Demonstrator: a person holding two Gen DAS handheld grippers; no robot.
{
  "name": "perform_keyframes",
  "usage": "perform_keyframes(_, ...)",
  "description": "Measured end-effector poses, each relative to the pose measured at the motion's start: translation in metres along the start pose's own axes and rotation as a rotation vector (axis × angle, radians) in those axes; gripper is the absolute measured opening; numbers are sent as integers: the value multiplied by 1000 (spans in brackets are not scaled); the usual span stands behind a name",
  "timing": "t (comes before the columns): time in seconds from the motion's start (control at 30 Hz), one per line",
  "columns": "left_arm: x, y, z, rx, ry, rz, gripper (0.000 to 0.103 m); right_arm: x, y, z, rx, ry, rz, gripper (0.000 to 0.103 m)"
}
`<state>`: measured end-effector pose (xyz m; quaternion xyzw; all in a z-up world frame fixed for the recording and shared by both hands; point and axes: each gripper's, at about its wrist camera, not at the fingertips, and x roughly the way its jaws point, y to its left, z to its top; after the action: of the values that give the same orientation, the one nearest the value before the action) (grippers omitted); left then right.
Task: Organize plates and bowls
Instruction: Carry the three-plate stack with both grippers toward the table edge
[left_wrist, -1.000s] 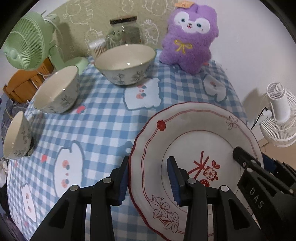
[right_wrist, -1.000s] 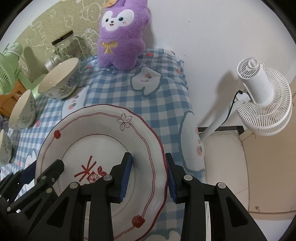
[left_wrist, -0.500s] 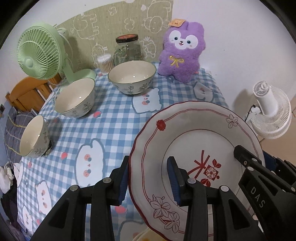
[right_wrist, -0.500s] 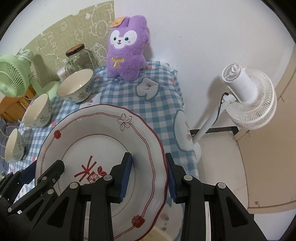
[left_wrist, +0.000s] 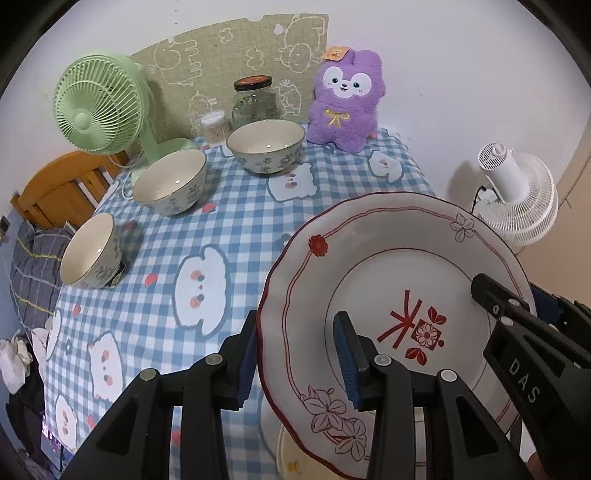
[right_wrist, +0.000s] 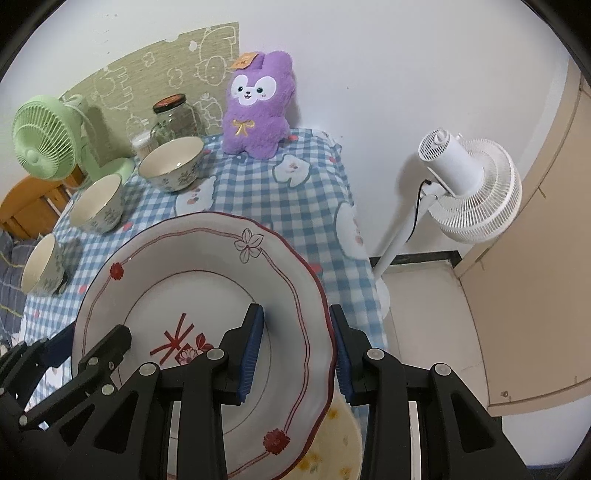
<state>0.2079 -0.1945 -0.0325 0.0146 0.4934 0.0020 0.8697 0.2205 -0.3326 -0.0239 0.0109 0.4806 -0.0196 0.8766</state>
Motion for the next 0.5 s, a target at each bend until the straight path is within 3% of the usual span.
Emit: perform_keyframes(0.5, -3, -1, -60, 69, 36, -10, 38, -3, -1, -68, 42, 51, -26, 39)
